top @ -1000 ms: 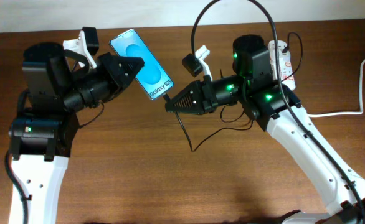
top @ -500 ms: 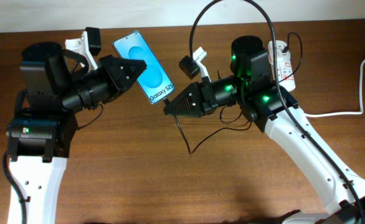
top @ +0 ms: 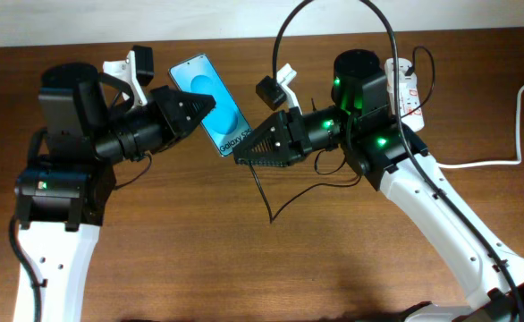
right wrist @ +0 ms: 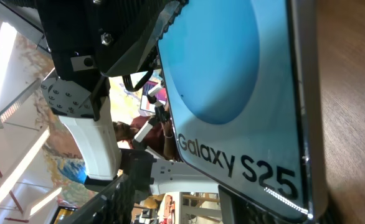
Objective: Plug charger to phone and switch on socket
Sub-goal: 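Align the USB-C plug with the phone port and push it in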
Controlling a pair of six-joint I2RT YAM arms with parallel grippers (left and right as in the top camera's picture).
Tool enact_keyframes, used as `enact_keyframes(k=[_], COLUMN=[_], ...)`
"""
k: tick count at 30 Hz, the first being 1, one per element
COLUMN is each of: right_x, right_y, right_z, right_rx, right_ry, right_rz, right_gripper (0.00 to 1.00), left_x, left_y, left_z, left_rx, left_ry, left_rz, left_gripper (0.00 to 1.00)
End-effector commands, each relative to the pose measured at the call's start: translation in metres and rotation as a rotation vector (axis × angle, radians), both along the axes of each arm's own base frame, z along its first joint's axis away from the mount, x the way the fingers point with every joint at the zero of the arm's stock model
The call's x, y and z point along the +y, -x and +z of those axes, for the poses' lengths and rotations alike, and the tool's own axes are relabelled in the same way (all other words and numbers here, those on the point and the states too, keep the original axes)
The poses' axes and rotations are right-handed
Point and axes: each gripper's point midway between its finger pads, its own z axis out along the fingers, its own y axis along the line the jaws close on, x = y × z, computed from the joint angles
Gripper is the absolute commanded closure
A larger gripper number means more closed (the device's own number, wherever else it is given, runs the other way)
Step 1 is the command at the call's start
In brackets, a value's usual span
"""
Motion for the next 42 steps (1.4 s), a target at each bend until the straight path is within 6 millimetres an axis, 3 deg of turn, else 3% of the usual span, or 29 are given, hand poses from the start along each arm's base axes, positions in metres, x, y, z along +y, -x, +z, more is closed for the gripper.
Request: enact_keyframes(k=[1,8,13,15,17,19,20,23,25,27,29,32,34,36,38,39,42], right_x=[0.005,0.005,0.004,-0.003,-0.02,-0.028,-0.033,-0.037,-0.038,-0.054,-0.074,-0.085,-0.066,-0.061,-0.057,-0.057,-0.053], right_y=[-0.016,-0.016,-0.013,-0.013,-0.023,-0.029,-0.034,-0.039,-0.054,-0.082,-0.1,-0.08,-0.031,-0.012,0.003,0.003,0.007], right_z=[0.01,0.01,0.01,0.012,0.014,0.014,0.014,0.013,-0.011,-0.067,-0.096,-0.109,-0.083,-0.07,-0.052,-0.052,-0.049], right_rx=[-0.089,-0.104,-0.169,-0.164,-0.16,-0.17,-0.219,-0.31,-0.342,-0.375,-0.399,-0.408,-0.517,-0.543,-0.582,-0.585,-0.531], right_ry=[-0.005,-0.008,-0.027,-0.037,-0.047,-0.047,-0.056,-0.068,0.021,0.304,0.496,0.557,0.318,0.203,0.059,0.057,0.022], right_rz=[-0.084,-0.083,-0.065,-0.05,-0.064,-0.086,-0.101,-0.118,-0.216,-0.394,-0.503,-0.431,-0.189,-0.109,-0.052,-0.051,-0.032], right_gripper=[0.48,0.44,0.36,0.28,0.12,0.08,0.02,0.01,0.02,0.02,0.02,0.02,0.04,0.14,0.27,0.41,0.41], left_x=[-0.036,-0.039,-0.039,-0.029,-0.009,-0.007,-0.007,-0.006,-0.006,-0.006,-0.006,-0.004,-0.005,-0.005,-0.004,-0.002,0.001], left_y=[0.037,0.038,0.038,0.031,0.023,0.024,0.024,0.024,0.024,0.022,0.022,0.013,0.004,-0.003,-0.009,-0.016,-0.025], left_z=[0.017,0.031,0.031,0.031,0.023,0.018,0.018,0.019,0.019,0.021,0.022,0.014,0.003,-0.005,-0.006,-0.002,0.005], left_rx=[-0.004,-0.048,-0.131,-0.15,-0.154,-0.158,-0.195,-0.287,-0.337,-0.373,-0.443,-0.455,-0.419,-0.377,-0.325,-0.294,-0.225], left_ry=[0.11,0.143,0.1,0.085,0.052,0.032,0.008,-0.046,-0.075,-0.089,-0.132,-0.165,-0.161,-0.147,-0.116,-0.091,-0.033], left_rz=[-0.241,-0.267,-0.295,-0.264,-0.217,-0.222,-0.235,-0.265,-0.281,-0.287,-0.309,-0.307,-0.308,-0.304,-0.275,-0.226,-0.144], left_gripper=[1.0,1.0,1.0,1.0,1.0,1.0,1.0,1.0,1.0,1.0,1.0,1.0,1.0,1.0,1.0,1.0,1.0])
